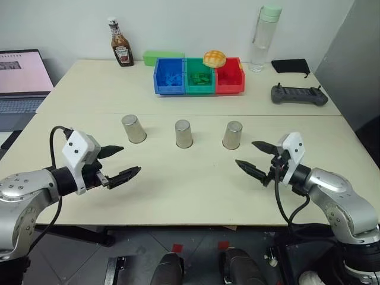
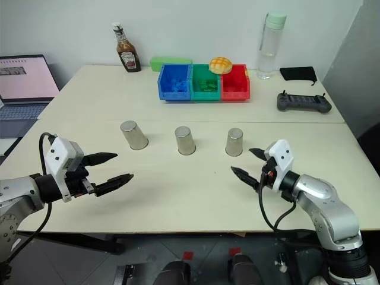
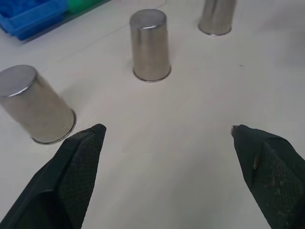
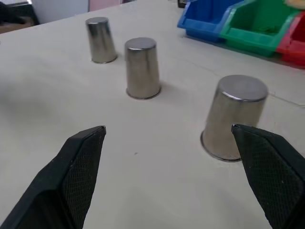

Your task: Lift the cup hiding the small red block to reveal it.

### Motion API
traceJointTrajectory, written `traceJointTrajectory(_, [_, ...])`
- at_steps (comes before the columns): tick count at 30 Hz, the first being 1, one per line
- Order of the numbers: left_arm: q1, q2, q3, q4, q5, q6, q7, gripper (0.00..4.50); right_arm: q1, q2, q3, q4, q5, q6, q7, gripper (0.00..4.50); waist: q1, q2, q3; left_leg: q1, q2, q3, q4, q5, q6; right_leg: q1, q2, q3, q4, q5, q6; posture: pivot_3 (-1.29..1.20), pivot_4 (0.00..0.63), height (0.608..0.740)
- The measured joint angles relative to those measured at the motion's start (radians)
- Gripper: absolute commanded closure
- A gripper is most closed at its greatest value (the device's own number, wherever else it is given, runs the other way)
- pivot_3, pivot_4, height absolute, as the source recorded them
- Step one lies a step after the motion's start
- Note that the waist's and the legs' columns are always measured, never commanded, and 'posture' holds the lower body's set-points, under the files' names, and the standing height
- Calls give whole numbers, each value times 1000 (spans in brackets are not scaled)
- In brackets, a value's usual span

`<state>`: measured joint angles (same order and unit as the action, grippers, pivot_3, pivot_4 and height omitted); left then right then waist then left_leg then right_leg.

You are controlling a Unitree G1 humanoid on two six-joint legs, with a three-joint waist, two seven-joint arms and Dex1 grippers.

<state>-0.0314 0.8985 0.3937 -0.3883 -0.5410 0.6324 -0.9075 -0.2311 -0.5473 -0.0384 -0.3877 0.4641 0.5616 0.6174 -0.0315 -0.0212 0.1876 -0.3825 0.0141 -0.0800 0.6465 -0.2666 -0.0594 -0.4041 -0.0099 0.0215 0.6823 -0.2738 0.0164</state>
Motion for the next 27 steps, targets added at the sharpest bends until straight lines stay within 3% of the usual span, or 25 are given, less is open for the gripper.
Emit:
traceJointTrajectory(7, [-28, 2, -70, -16, -5, -1, 1, 0, -97, 68, 24, 79, -58, 75, -127, 10, 0, 0, 0, 0, 0, 0, 0, 0, 0, 0, 0, 0, 0, 0, 0, 0, 150, 740])
traceJointTrajectory(14, [-64, -6, -129, -35, -7, -1, 10, 0, -192, 118, 61, 256, -125, 76, -152, 10, -1, 0, 0, 0, 0, 0, -1, 0, 0, 0, 0, 0, 0, 0, 0, 0, 150, 740])
traceJointTrajectory(27, [-88, -10, -159, -31, -6, -6, 22, 0, -432, 293, 92, 700, -258, -125, -206, 10, -4, 0, 0, 0, 0, 1, 0, 0, 0, -1, 1, 1, 1, 0, -1, 0, 150, 740])
